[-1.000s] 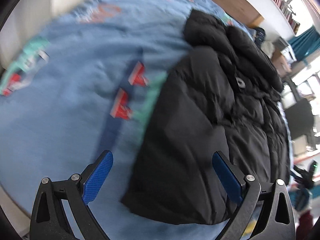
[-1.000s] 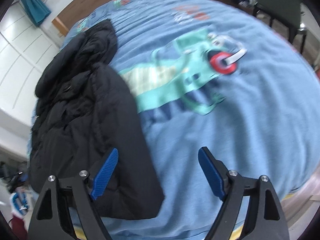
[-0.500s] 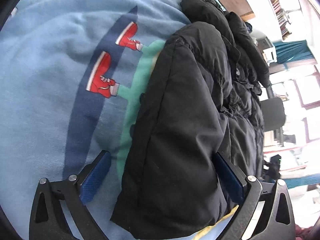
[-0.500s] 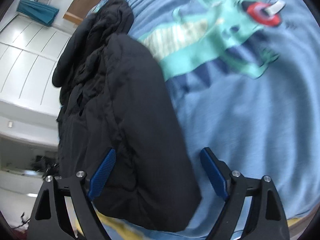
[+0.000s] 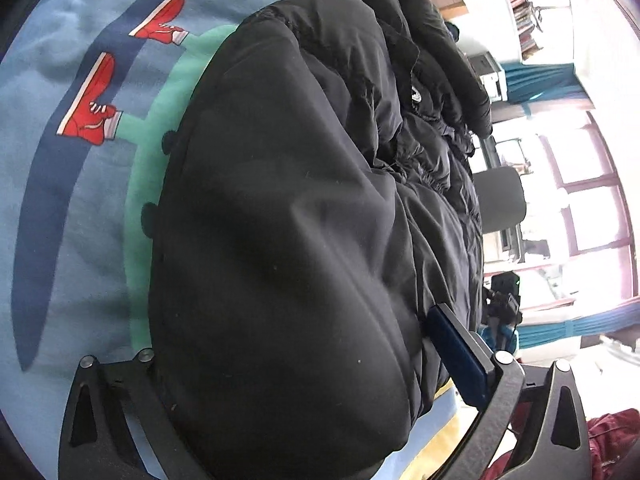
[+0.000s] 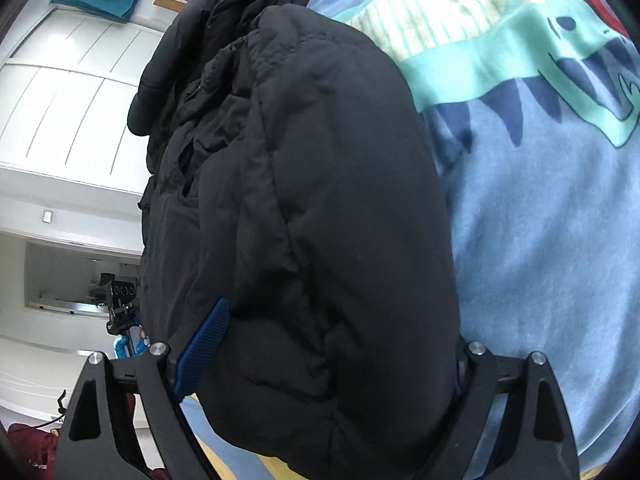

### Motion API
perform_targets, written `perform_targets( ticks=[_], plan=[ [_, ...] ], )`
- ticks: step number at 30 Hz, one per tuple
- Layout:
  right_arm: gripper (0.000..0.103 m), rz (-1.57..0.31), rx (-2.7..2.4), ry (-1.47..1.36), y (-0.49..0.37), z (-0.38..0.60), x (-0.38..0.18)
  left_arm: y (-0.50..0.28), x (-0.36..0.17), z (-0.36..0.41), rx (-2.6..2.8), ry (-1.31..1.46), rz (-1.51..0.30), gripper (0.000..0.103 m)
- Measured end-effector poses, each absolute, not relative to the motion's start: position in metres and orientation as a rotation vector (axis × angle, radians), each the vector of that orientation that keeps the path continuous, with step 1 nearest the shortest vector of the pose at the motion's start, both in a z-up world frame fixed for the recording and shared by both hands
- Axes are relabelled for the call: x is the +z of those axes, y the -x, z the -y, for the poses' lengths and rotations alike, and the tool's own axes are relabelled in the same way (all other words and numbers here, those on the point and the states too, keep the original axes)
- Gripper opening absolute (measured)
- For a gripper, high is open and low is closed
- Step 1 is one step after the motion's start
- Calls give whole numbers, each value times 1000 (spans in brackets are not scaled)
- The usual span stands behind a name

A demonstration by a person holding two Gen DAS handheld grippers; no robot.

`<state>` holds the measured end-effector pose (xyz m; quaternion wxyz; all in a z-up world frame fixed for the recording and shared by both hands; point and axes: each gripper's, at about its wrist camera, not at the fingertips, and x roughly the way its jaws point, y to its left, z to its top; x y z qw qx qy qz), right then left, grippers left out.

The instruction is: Fold large clothes

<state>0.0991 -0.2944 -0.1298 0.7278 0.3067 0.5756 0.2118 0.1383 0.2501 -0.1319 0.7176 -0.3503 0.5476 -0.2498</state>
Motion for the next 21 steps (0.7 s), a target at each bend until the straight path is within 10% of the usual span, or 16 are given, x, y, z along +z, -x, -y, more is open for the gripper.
perform_targets(
  ticks=[10, 21],
  plan=[
    [80, -1248, 505, -688, -88, 292, -128, -136, -125, -231, -550, 789, -1203, 56],
    [21, -1132, 558, -691, -82, 266, -98, -137, -80, -195, -620, 807, -1058, 25]
  ],
)
